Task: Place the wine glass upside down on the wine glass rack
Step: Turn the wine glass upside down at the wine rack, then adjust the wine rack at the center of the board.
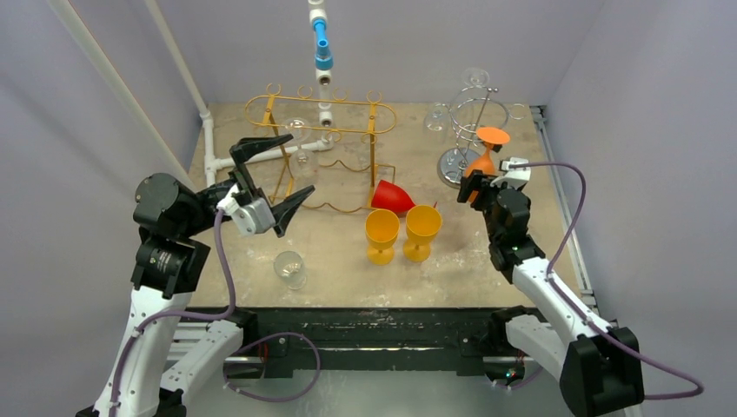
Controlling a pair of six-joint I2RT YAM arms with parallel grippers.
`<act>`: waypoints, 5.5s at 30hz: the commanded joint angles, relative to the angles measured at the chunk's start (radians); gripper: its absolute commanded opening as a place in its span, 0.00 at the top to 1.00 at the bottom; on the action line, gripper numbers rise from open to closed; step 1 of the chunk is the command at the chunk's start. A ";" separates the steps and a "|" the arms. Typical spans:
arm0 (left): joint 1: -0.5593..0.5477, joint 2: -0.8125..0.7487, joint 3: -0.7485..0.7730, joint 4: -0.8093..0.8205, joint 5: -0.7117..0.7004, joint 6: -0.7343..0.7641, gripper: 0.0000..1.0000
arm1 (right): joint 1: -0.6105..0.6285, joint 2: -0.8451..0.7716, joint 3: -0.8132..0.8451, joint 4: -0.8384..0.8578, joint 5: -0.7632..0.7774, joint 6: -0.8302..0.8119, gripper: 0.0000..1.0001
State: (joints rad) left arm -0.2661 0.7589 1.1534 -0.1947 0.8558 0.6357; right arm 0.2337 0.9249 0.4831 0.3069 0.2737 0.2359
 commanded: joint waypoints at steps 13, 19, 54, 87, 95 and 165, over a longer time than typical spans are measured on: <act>-0.002 -0.004 -0.044 0.038 0.006 -0.004 0.00 | -0.052 0.191 -0.016 0.294 0.045 -0.004 0.40; -0.002 -0.007 -0.045 0.038 0.008 -0.004 0.00 | -0.052 0.211 -0.017 0.311 0.018 -0.004 0.40; -0.002 -0.021 -0.077 0.040 0.015 0.012 0.00 | -0.053 0.268 -0.014 0.351 -0.086 -0.004 0.42; -0.002 -0.020 -0.072 0.066 0.019 -0.018 0.00 | -0.053 0.311 0.052 0.278 -0.047 0.003 0.01; -0.002 -0.023 -0.069 0.057 0.017 -0.021 0.00 | -0.052 0.219 0.045 0.202 -0.027 0.008 0.01; -0.002 0.022 0.021 0.002 -0.026 -0.266 0.00 | -0.111 0.915 1.449 -0.836 -0.018 -0.159 0.48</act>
State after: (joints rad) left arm -0.2668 0.7776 1.1374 -0.2035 0.8337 0.3779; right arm 0.1268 1.8767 1.9133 -0.6022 0.2523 0.0887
